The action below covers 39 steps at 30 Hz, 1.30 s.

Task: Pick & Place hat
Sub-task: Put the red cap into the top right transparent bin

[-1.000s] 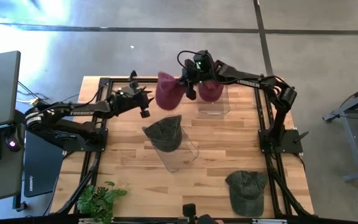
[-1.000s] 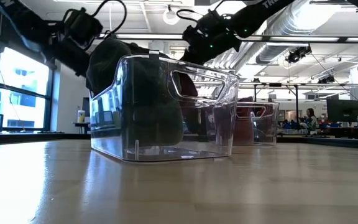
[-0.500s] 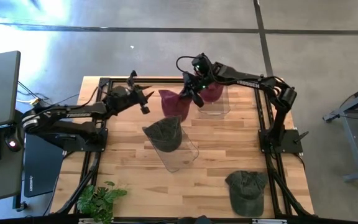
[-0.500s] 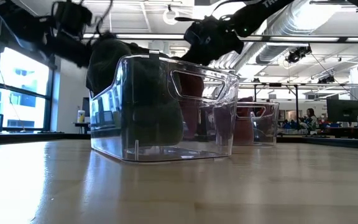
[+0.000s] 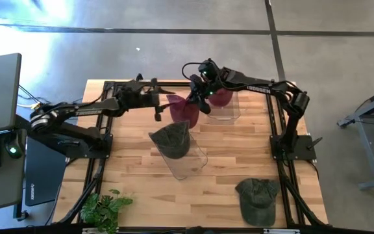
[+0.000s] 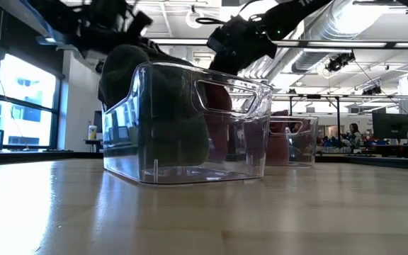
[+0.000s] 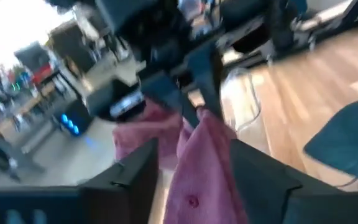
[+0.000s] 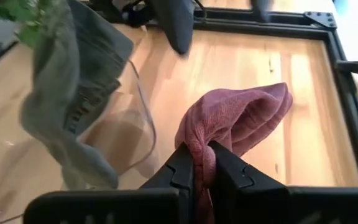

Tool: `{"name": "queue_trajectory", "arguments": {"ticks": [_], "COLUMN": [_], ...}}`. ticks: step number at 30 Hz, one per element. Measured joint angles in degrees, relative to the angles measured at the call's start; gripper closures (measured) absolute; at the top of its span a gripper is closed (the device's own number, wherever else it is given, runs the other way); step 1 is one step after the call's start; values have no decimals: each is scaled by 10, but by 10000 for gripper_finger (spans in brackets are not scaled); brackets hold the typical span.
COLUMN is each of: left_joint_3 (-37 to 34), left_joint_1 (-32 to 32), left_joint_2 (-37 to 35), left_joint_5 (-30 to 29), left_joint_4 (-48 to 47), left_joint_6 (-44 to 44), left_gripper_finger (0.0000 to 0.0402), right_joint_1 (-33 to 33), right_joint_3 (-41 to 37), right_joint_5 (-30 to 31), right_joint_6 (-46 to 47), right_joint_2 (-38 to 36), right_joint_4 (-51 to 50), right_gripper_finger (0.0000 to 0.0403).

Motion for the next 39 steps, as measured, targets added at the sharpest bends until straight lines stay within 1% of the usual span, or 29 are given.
{"name": "queue_trajectory", "arguments": {"ticks": [3,6,9,11,15,21,23,27,29,32,34,37,39], "left_joint_3": [23,43,59,69,80,90,90,90,90,90,90,90,90], "left_joint_1": [0,0,1,5,8,7,7,7,7,7,7,7,7], "left_joint_2": [40,78,105,112,113,113,113,113,113,113,113,109,109], "left_joint_5": [-19,-19,-16,-10,23,84,94,105,105,105,105,104,104], "left_joint_4": [-35,-41,-63,-72,-100,-127,-133,-144,-153,-155,-155,-150,-150], "left_joint_6": [-6,2,8,17,47,73,86,113,115,115,116,118,125], "left_gripper_finger": [174,149,144,151,183,252,277,330,357,392,395,388,390], "right_joint_1": [3,7,9,9,9,9,9,14,18,22,27,37,45], "right_joint_3": [0,0,0,0,0,0,0,0,0,0,0,0,-13], "right_joint_5": [23,40,42,43,39,31,26,32,49,90,136,201,232], "right_joint_6": [-2,-6,-14,-15,-15,-16,-19,-53,-56,-56,-61,-88,-102], "right_joint_2": [-2,-8,-16,-23,-39,-47,-47,-49,-56,-78,-86,-87,-86], "right_joint_4": [1,7,6,5,0,-27,-44,-81,-100,-137,-160,-196,-193], "right_gripper_finger": [375,360,366,377,381,340,336,330,318,283,251,199,173]}}
